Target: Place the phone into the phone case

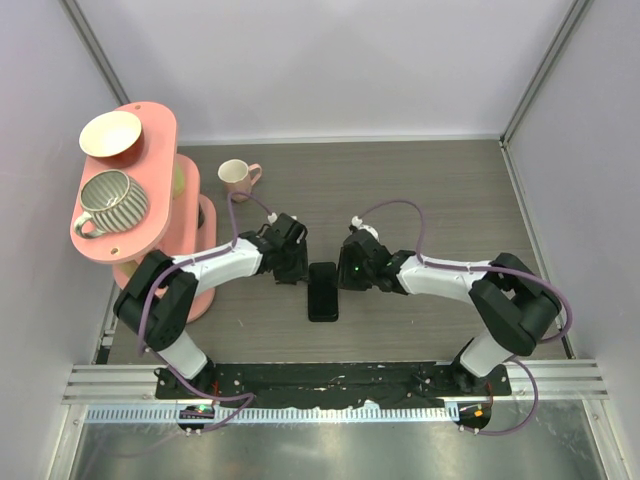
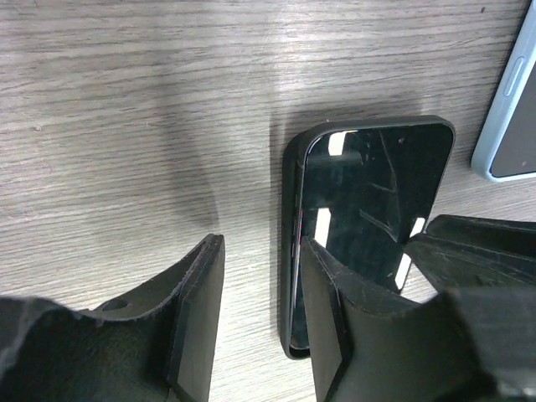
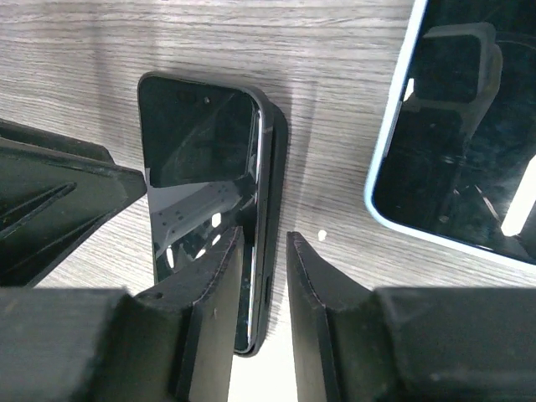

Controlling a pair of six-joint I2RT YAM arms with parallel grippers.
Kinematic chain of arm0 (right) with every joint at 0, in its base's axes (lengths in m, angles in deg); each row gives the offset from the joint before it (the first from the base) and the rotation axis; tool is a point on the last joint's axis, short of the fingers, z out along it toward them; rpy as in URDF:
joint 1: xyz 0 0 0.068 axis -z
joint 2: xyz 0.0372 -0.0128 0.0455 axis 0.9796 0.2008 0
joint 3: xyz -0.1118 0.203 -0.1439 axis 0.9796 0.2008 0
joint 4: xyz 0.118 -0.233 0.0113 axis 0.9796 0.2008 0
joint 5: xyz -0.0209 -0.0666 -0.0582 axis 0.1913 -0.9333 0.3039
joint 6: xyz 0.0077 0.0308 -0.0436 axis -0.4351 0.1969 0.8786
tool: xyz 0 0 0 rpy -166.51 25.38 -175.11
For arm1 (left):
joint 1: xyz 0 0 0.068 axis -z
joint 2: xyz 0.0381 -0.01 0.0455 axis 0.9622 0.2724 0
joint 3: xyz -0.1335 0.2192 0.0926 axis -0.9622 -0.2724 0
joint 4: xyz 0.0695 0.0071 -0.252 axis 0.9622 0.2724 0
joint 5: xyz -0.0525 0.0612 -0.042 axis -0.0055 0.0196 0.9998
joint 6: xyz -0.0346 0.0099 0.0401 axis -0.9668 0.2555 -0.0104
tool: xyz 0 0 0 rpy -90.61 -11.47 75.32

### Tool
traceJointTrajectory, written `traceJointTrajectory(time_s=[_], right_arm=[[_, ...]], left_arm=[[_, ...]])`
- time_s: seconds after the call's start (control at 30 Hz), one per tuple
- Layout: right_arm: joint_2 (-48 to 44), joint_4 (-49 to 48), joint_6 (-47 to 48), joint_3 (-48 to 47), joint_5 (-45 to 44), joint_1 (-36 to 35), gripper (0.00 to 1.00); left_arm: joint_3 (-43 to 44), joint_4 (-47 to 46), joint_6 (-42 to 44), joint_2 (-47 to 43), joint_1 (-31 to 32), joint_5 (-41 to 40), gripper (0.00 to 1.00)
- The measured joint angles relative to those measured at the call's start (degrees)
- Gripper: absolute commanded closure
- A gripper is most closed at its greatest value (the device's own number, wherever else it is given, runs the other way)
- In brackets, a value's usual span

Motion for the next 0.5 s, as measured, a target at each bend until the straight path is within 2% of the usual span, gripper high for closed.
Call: traceJointTrajectory(time_s=[0.27,0.5], right_arm=[[2.1,-2.8,-1.9,0.0,-0.2,-2.6,0.68],[1.3,-2.3,-2.9,0.7,-0.7,-2.7,0.61]], left_arm=[[-1.1,-1.5,0.0,0.1,-0.2,1.3,0.61],[-1.3,-2.8,-0.7,0.7,-0.7,2.9,0.65]])
